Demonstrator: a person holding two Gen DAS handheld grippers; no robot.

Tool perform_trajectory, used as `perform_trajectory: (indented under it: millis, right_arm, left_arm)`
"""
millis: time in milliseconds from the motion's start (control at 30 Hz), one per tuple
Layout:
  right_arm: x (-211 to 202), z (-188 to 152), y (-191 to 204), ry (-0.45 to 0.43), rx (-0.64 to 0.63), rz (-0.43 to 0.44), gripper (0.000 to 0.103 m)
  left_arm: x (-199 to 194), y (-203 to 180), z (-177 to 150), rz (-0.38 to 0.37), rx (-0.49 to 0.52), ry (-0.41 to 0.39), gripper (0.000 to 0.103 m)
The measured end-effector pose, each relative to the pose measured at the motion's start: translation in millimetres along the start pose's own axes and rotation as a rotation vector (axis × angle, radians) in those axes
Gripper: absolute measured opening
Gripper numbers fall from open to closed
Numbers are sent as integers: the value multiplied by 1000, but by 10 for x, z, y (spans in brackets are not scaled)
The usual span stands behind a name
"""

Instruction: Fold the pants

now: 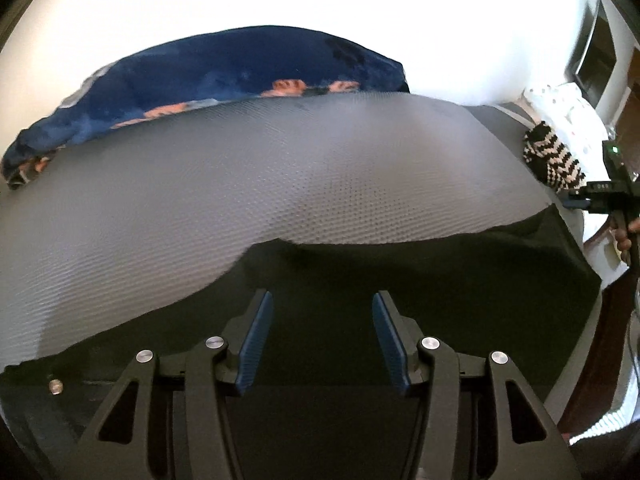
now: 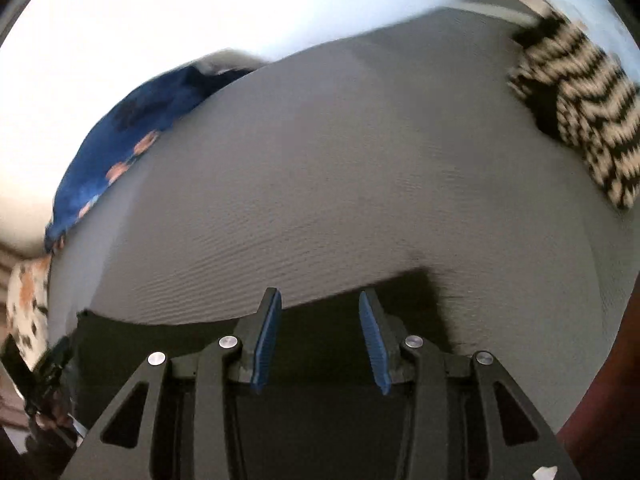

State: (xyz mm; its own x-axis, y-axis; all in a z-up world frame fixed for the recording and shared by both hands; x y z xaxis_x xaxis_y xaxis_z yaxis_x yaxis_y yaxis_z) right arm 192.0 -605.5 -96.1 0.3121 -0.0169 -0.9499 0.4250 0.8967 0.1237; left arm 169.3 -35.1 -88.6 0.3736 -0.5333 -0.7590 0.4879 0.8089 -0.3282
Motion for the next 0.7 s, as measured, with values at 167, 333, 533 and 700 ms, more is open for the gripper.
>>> perform_trajectory:
  millis: [167, 333, 533, 700]
  right_arm:
    - [146, 83, -115, 20, -9, 28, 38]
    - [293, 45, -77, 62, -77, 29, 37]
    - [323, -25, -34, 61, -174, 55, 35]
    - [301, -95, -30, 24, -186, 48, 10]
  left_arm:
    - [133, -108, 8, -6, -19, 21, 53]
    - [239, -111, -26, 10, -30, 49, 53]
    - [345, -75, -80, 41, -43, 73, 53]
    - [405, -87, -101, 60, -39, 81, 54]
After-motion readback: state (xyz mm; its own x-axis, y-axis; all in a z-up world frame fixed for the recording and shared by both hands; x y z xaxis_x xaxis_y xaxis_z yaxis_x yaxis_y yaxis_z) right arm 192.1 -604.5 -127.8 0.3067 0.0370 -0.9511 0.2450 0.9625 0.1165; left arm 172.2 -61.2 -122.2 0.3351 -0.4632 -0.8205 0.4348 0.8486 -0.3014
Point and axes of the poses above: each gripper's, at about its wrist camera, not at the fingertips, and x roughly the way its jaws point, y to its left, z to its top, the point moved 4 cm from there along x, roughly the way its jaws point, and after that the axes turned 11 degrees about -z, right-handed, at the moved point
